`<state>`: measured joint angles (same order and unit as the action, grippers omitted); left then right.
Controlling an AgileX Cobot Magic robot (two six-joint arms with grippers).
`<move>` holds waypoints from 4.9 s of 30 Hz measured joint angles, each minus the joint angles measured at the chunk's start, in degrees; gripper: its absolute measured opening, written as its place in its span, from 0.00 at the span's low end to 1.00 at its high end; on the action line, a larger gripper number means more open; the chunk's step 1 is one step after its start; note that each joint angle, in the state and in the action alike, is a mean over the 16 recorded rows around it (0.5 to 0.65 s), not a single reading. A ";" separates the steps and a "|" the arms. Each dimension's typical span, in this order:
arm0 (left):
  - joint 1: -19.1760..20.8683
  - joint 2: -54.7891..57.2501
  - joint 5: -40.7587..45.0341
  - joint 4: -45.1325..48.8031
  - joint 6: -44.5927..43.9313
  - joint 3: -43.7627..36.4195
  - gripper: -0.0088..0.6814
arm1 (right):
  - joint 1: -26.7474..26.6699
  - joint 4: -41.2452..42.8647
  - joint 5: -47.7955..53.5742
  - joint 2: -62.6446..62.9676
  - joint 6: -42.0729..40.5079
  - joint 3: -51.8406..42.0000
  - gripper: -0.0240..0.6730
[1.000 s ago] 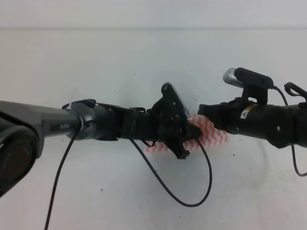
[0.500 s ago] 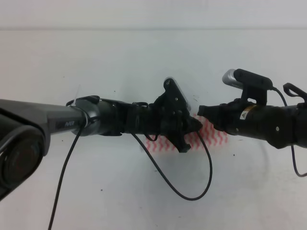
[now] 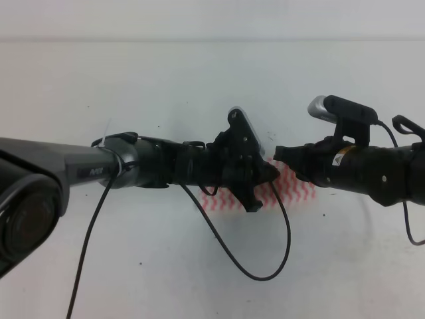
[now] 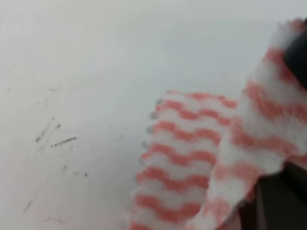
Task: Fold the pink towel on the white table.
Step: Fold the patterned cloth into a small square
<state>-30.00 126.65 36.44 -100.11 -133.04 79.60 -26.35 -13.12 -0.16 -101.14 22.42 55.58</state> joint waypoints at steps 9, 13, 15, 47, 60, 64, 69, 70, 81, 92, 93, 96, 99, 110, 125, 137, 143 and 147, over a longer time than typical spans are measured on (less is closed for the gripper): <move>0.01 0.14 -0.85 0.17 -0.93 0.01 0.01 | -0.01 -0.31 -0.15 -0.02 0.00 0.00 0.16; 0.01 0.09 -1.56 0.13 -1.08 0.01 0.01 | -0.02 -0.48 -0.32 -0.06 0.01 0.01 0.26; 0.01 0.14 -1.92 0.17 -1.20 0.01 0.01 | -0.02 -0.56 -0.54 -0.08 0.01 0.01 0.31; 3.84 -14.72 -9.52 26.50 57.49 -0.11 0.01 | 3.41 8.27 18.60 -0.06 -0.01 9.73 0.07; 3.95 -13.62 1.73 43.50 78.09 -0.24 0.01 | 3.93 9.87 26.73 -1.32 -0.04 13.67 0.01; 3.95 -12.30 3.60 44.68 78.94 -0.29 0.01 | 3.95 9.04 27.28 -2.08 -0.59 13.68 0.01; 3.95 -10.45 4.75 46.23 79.42 -0.41 0.01 | 3.98 7.15 27.84 -3.04 -2.30 13.70 0.01; 3.95 -10.11 4.68 46.42 79.44 -0.44 0.01 | 3.98 6.75 27.87 -3.20 -2.66 13.70 0.01; 3.95 -7.87 2.59 47.91 79.48 -0.56 0.01 | 4.00 3.36 28.51 -5.20 -6.02 13.70 0.01; 3.95 -8.23 0.37 47.92 79.46 -0.55 0.01 | 4.00 3.24 29.07 -6.87 -6.02 13.70 0.01; 3.95 -8.49 0.19 47.89 79.43 -0.56 0.01 | 4.00 3.22 29.10 -6.87 -6.02 13.70 0.01; 3.95 -9.38 -0.02 47.87 79.51 -0.55 0.01 | 4.00 3.21 29.13 -6.63 -6.02 13.70 0.01; 3.95 -10.57 0.62 47.85 79.99 -0.55 0.01 | 4.00 3.20 29.29 -5.99 -6.02 13.70 0.01; 3.95 -13.95 3.84 48.84 82.73 -1.98 0.01 | 4.00 3.08 32.25 -2.90 -6.01 13.67 0.01; 3.95 -11.31 -0.30 51.42 83.02 -5.17 0.01 | 4.00 2.04 34.40 -3.84 -6.60 13.55 0.01; 3.95 -11.38 -0.53 52.04 82.99 -5.13 0.01 | 4.00 1.25 34.95 -5.39 -7.52 13.65 0.01; 3.94 -14.39 1.07 52.68 83.23 -5.13 0.01 | 4.00 1.16 34.77 -5.28 -7.53 13.70 0.01; 3.95 -15.89 2.39 53.88 84.06 -5.17 0.01 | 4.00 1.09 34.55 -4.94 -7.54 13.70 0.01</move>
<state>-26.06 110.76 38.83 -46.22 -48.97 74.42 -22.35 -12.03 34.39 -106.08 14.88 69.28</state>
